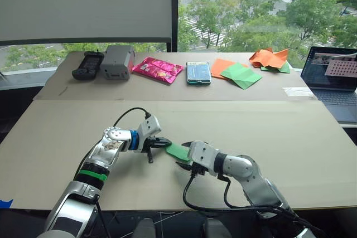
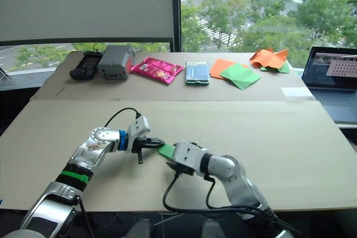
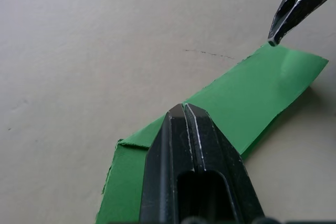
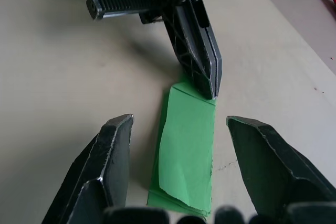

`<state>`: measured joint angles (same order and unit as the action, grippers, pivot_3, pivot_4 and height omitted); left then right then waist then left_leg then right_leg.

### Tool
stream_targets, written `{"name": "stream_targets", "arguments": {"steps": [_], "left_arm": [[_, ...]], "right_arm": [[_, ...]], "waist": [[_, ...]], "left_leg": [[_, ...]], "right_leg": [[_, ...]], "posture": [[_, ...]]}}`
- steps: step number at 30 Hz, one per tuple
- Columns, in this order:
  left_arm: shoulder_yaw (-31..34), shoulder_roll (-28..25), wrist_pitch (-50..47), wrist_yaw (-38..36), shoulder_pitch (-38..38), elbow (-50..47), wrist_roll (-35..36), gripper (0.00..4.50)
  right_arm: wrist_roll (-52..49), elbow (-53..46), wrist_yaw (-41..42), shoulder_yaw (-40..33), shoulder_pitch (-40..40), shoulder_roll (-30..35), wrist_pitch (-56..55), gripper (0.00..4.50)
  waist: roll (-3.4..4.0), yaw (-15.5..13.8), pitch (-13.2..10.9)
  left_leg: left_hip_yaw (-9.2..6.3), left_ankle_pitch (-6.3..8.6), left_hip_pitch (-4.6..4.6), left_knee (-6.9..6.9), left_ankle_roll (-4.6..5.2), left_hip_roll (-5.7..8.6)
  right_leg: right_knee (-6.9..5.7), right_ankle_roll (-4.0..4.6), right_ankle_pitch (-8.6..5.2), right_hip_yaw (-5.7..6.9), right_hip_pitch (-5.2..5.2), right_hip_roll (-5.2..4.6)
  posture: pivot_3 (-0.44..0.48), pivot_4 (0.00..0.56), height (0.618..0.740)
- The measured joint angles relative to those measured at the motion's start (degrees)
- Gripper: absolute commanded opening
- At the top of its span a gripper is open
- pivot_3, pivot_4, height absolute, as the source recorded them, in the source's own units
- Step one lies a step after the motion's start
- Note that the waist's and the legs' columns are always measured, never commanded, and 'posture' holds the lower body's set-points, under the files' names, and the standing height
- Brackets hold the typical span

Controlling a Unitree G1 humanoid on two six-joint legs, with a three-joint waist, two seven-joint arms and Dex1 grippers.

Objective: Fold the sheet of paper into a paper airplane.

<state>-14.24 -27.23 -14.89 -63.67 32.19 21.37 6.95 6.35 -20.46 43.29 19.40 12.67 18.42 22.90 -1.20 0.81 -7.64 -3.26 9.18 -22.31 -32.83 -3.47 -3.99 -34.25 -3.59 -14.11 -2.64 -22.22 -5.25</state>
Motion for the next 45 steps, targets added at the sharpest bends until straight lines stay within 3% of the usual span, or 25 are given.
{"name": "stream_targets", "arguments": {"steps": [2, 11, 12, 30, 45], "left_arm": [[0.0, 0.0, 0.2, 0.0, 0.0, 0.5, -0.3, 0.0], [-0.2, 0.0, 2.2, 0.5, 0.0, 1.0, -1.1, 0.0], [-0.2, 0.0, 2.3, 0.5, -0.1, 1.0, -1.1, 0.0], [-0.3, -0.1, 3.5, 1.7, -1.4, -0.2, -1.7, 0.0], [-0.5, -0.1, 3.4, 1.7, -1.8, -0.3, -2.3, 0.0]], "right_arm": [[-3.1, -0.5, -1.5, -2.4, 2.2, -3.3, 5.7, 3.0], [-3.2, 5.6, -8.5, -2.7, 6.6, -5.8, 16.0, 0.15], [-3.2, 6.4, -8.6, -2.3, 6.6, -5.9, 16.3, 0.07], [-3.3, 14.8, -9.7, 0.6, 9.6, -8.5, 17.2, 0.07], [-3.2, 13.5, -9.6, 2.6, 8.9, -5.7, 18.0, 0.07]], "waist": [[0.02, 0.1, 0.0], [0.09, -0.1, 0.1], [0.1, -0.1, 0.1], [0.16, 0.0, 0.1], [0.4, 0.0, 0.7]], "left_leg": [[0.0, 0.01, 0.03, 0.0, -0.02, 0.0], [0.01, 0.0, 0.0, 0.0, 0.0, 0.0], [0.01, -0.01, 0.0, 0.0, 0.01, 0.0], [-0.01, 0.01, 0.09, 0.0, -0.01, 0.0], [-0.01, 0.05, 0.13, -0.01, -0.08, 0.0]], "right_leg": [[-0.02, 0.0, 0.0, 0.0, -0.01, 0.0], [-0.03, 0.01, 0.01, 0.0, -0.01, -0.01], [-0.05, 0.01, 0.01, 0.0, -0.01, -0.01], [-0.31, 0.01, 0.01, 0.0, -0.02, -0.01], [-0.32, 0.01, 0.0, 0.0, -0.01, -0.02]], "posture": [[0.0, 0.15, 0.718], [0.0, 0.15, 0.718], [0.0, 0.15, 0.718], [0.0, 0.15, 0.718], [0.0, 0.15, 0.718]]}}
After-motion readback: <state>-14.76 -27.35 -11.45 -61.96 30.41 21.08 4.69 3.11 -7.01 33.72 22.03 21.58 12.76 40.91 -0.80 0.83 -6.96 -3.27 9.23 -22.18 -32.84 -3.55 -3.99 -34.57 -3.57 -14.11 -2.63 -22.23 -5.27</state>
